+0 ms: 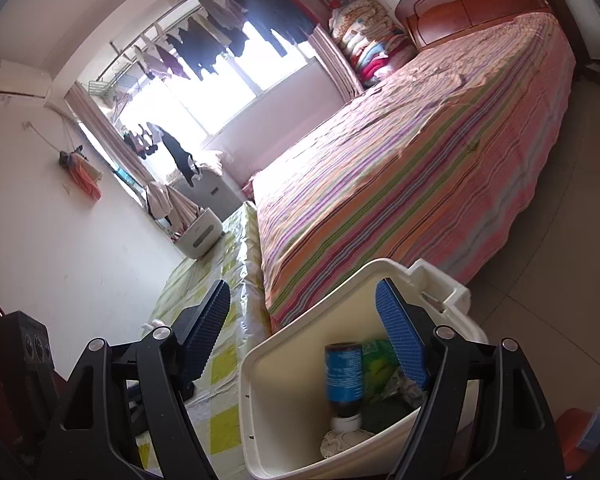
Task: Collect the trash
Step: 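Open the right tool to drop the blister pack while the left tool drops the brown bottle, then move both tools back over the table toward the snack bag and tissue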
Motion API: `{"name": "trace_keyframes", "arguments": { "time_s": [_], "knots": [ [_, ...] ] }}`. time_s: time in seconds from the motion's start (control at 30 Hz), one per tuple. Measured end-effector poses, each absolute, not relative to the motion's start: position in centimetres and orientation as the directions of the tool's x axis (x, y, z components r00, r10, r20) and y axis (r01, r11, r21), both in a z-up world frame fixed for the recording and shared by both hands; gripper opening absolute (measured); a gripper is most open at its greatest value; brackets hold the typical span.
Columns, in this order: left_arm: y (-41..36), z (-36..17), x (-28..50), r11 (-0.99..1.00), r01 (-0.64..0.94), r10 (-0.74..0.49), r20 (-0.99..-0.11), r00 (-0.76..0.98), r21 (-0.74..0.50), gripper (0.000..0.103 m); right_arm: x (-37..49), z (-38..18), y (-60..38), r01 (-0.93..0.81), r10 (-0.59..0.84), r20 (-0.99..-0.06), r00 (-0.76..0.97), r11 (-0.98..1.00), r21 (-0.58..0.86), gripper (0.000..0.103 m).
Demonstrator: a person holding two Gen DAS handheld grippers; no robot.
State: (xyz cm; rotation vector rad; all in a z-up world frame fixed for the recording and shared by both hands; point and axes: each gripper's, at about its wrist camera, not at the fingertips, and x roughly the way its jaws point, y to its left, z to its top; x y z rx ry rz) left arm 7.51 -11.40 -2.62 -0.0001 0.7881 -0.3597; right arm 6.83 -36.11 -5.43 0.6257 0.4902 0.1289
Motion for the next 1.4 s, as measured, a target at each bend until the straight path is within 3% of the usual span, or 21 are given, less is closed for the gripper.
{"name": "trace_keyframes", "arguments": {
  "time_s": [0.3, 0.67, 1.03, 1.4],
  "knots": [
    [-4.7, -2.4, 9.3, 0.982, 0.164, -0.18, -0.685, 0.706, -0.089, 0.075, 8.5, -5.9, -33.3, 0.004, 0.295, -0.432, 0.852, 0.822, 0.57, 0.074],
    [4.7, -1.7, 11.8, 0.991, -0.022, -0.075, -0.694, 0.716, -0.13, 0.075, 10.9, -6.6, -26.8, -0.071, 0.384, -0.476, 0.791, 0.831, 0.552, 0.074],
    [13.7, -0.5, 12.2, 0.96, -0.216, 0.033, -0.694, 0.719, -0.179, 0.075, 13.2, -6.4, -13.0, -0.285, 0.536, -0.542, 0.647, 0.83, 0.48, 0.075],
    [18.5, -0.1, 11.7, 0.934, -0.31, 0.105, -0.695, 0.711, -0.176, 0.075, 16.3, -7.1, 0.0, -0.469, 0.571, -0.641, 0.513, 0.812, 0.347, 0.075]
  ]
}}
